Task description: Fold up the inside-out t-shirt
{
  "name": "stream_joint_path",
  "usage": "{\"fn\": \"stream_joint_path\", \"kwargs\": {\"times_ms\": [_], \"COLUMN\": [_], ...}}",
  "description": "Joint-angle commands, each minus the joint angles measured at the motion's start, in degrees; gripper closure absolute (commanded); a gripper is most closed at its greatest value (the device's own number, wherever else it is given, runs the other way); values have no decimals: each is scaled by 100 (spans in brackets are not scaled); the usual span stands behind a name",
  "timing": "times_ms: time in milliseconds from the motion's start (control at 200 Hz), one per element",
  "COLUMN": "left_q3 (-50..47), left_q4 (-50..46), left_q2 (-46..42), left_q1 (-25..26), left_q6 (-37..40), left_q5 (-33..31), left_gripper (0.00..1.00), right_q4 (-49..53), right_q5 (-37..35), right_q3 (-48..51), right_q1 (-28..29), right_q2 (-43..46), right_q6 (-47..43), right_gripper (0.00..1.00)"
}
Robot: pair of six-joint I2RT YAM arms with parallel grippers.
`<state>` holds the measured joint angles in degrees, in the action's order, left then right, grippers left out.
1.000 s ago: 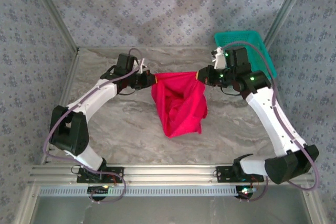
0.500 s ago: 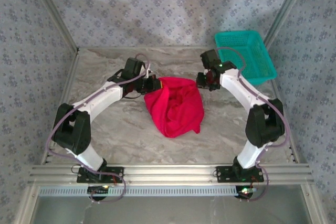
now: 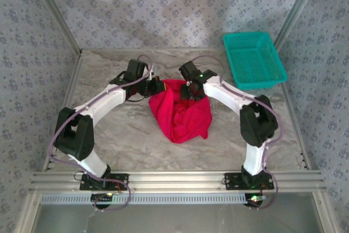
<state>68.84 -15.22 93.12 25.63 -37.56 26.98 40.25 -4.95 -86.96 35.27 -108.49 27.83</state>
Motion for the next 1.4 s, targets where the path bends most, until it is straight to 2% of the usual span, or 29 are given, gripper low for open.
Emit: {"fn": "stream_joint_path", "kwargs": {"times_ms": [0,60,105,160,205,330,480,620,740,844,994,1094,1219,1299,1394], "left_q3": [52,25,8,-1,-2,87,264,280,219,97,141,166,130,30,-133], "left_q4": [-16,-5,10,28,41,55,82,204,146,270,189,-167,-935,-1178,-967], "left_q2": [-158,-171,-172,-155,-138,17,505,935,966,795,609,438,-105,-546,-894], "left_q1": [-64,-91,-115,-149,-195,-514,-1340,-2033,-2237,-2117,-1681,-1492,-1161,-736,-118], "left_q6": [32,30,21,5,-5,36,40,-62,-29,-114,55,379,1032,1467,2013], "left_q5": [-3,9,24,71,114,231,381,575,590,647,654,407,-628,-1268,-1251], "left_gripper": [100,100,100,100,100,100,100,100,100,100,100,82,59,55,53], "right_q4": [110,36,41,156,305,689,680,392,44,-374,-875,-1007,-1002,-1019,-1002], "right_q5": [-167,-114,-105,-109,-102,343,1267,2146,2688,2866,2856,2711,2607,2533,2508], "right_q3": [-421,-486,-572,-718,-857,-1164,-1275,-920,-164,492,984,1084,1160,1270,1338], "right_q1": [19,6,-2,-11,-3,15,-147,-823,-1639,-2048,-2030,-2010,-2012,-2016,-2031], "right_q2": [-292,-420,-494,-509,-430,259,1610,2785,3580,3725,3113,2632,2336,2381,2454], "right_q6": [79,143,176,177,145,-78,-153,133,467,661,569,497,421,382,332], "right_gripper": [49,53,65,87,100,100,100,100,100,100,100,100,100,100,100]}}
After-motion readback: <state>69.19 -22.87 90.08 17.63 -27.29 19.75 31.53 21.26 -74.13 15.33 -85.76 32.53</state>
